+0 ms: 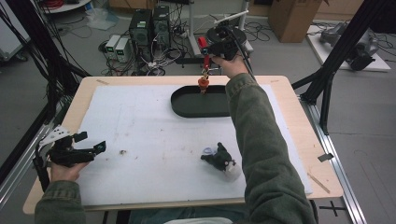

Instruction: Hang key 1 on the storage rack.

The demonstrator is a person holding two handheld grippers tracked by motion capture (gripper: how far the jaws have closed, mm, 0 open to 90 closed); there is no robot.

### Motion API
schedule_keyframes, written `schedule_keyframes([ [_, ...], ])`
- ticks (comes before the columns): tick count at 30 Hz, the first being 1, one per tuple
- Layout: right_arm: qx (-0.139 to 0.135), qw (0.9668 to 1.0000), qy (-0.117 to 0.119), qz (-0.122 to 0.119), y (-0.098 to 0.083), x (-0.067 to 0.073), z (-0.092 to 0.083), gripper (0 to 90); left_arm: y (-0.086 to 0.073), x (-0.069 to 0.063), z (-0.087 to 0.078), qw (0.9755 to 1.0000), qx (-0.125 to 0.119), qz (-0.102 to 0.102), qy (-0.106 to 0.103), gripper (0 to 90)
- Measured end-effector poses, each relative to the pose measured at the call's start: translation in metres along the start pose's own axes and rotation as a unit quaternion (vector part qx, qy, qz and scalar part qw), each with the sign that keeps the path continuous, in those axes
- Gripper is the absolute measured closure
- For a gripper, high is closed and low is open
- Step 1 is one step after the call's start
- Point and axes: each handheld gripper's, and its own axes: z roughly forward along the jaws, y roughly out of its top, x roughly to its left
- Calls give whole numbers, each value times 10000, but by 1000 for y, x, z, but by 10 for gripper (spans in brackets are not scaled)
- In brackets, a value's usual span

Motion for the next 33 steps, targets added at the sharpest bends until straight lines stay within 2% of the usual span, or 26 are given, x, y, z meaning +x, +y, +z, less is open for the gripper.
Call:
schedule_keyframes([
  [5,-44,10000,-37,19,16,4,4,741,1,1,-1,10000,-66,-36,-52,26],
  [8,81,9999,-119,6,23,6,10,741,1,1,-1,10000,-53,-24,-44,26],
  [11,181,9996,-224,-81,26,9,16,739,1,2,-2,10000,-75,-45,-26,26],
  [17,332,9988,-365,-61,23,8,31,739,1,3,-2,10000,-84,-39,-3,26],
  [24,196,9988,-438,24,22,7,38,735,1,3,-1,10000,-79,-34,4,26],
  [28,58,9993,-361,68,19,3,39,722,1,3,-2,10000,-79,-31,8,26],
  [29,-37,9993,-318,195,17,0,39,642,1,3,-2,10000,-92,-30,22,26],
  [30,-37,9993,-318,195,17,0,39,642,1,3,-2,10000,-92,-30,22,26],
  [31,-32,9988,-361,323,13,-3,39,408,1,3,-2,9999,-110,-23,41,25],
  [33,95,9992,-289,260,9,-6,38,233,1,3,-2,9999,-111,-29,54,26],
])
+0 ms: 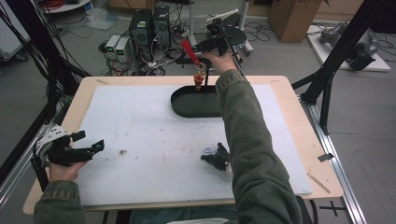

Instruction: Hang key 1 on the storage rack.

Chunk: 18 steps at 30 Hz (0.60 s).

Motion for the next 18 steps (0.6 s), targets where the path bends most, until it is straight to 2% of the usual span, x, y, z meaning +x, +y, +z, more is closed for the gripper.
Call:
schedule_keyframes([
  [2,64,9997,18,-225,-6,-2,-1,108,0,0,0,10000,28,18,6,26],
  [4,80,9995,-14,-311,-11,-3,-2,92,0,-1,1,10000,34,19,4,26],
  [6,130,9993,106,-326,-18,-8,-4,5,0,-1,0,10000,41,23,5,25],
  [9,109,9994,178,-268,-21,-10,-8,5,0,-1,0,10000,40,25,8,26],
  [16,-47,9992,334,-204,-31,-10,-31,5,0,-2,0,10000,12,31,-16,26],
  [18,81,9992,348,-174,-37,-7,-34,5,0,-2,0,10000,20,33,-20,26],
])
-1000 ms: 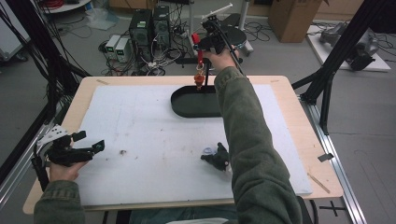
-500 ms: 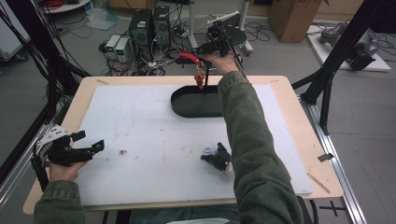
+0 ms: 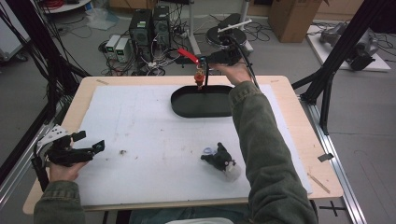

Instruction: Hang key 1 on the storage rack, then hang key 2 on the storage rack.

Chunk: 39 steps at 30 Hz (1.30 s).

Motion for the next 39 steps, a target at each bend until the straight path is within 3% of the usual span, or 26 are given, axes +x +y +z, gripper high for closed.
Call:
schedule_keyframes([
  [2,39,9999,-84,-145,-5,3,-2,5,0,0,0,10000,13,9,2,25],
  [9,-36,9999,132,-15,-32,-1,-12,5,0,-1,0,10000,28,16,17,26],
  [17,80,9999,26,-70,-66,-7,-24,6,0,-2,0,10000,73,45,22,26],
  [23,106,9999,35,-108,-82,-7,-33,5,0,-2,0,9999,95,53,35,26],
  [25,226,9997,18,-91,-88,-7,-36,5,0,-2,0,9999,87,52,29,26],
  [26,349,9992,-110,-173,-91,-5,-39,5,0,-2,0,9999,81,54,30,26],
  [29,360,9989,-141,-257,-91,0,-45,5,0,-2,0,9999,88,56,34,26],
  [32,106,9995,26,-302,-95,7,-54,6,0,-2,-1,9999,84,55,35,25],
  [39,356,9986,12,-387,-113,16,-55,5,0,-1,0,9999,85,59,40,26],
])
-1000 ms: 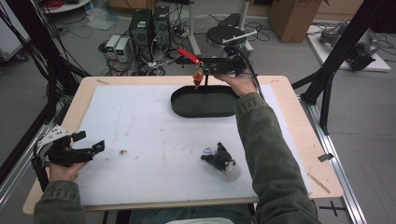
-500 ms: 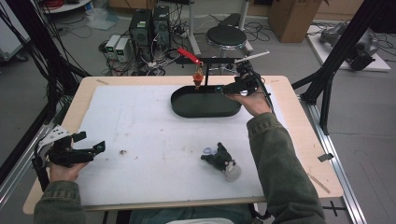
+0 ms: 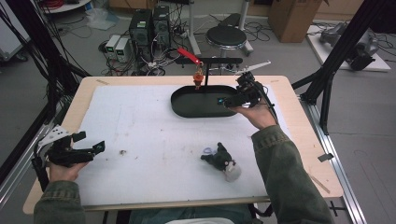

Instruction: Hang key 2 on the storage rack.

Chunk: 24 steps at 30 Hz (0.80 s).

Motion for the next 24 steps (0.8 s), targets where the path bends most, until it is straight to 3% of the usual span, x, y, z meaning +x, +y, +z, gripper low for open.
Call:
schedule_keyframes([
  [6,88,9999,-41,-95,-10,8,-1,5,0,0,0,10000,-1,-8,10,26],
  [17,219,9995,194,-110,-40,25,4,6,0,0,-1,10000,-4,-9,16,26],
  [24,323,9992,202,-110,-51,29,4,5,0,0,-1,10000,10,-3,17,26],
])
